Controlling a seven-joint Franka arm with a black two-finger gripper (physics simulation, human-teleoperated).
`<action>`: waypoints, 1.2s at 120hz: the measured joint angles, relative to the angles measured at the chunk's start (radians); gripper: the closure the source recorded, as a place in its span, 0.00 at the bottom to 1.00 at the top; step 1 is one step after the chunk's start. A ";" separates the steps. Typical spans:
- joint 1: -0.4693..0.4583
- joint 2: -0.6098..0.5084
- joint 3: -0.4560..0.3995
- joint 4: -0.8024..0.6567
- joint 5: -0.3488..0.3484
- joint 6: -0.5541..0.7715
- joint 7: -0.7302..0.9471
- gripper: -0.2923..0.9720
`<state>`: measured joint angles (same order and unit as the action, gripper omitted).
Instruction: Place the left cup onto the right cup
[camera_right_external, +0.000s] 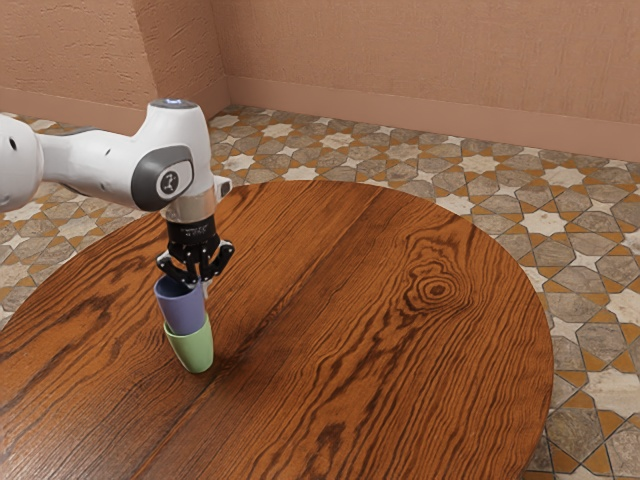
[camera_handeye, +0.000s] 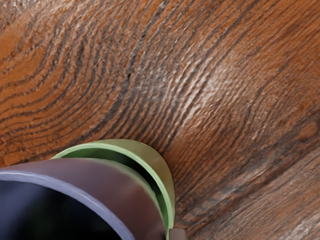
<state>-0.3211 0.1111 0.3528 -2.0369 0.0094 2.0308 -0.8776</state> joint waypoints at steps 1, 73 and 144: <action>0.000 0.000 0.000 0.000 0.000 0.000 0.000 0.73; 0.001 -0.034 0.000 -0.006 -0.006 -0.006 0.006 0.27; 0.142 -0.119 -0.141 0.401 0.077 -0.336 0.456 0.24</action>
<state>-0.1794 -0.0080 0.2121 -1.6358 0.0867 1.6947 -0.4216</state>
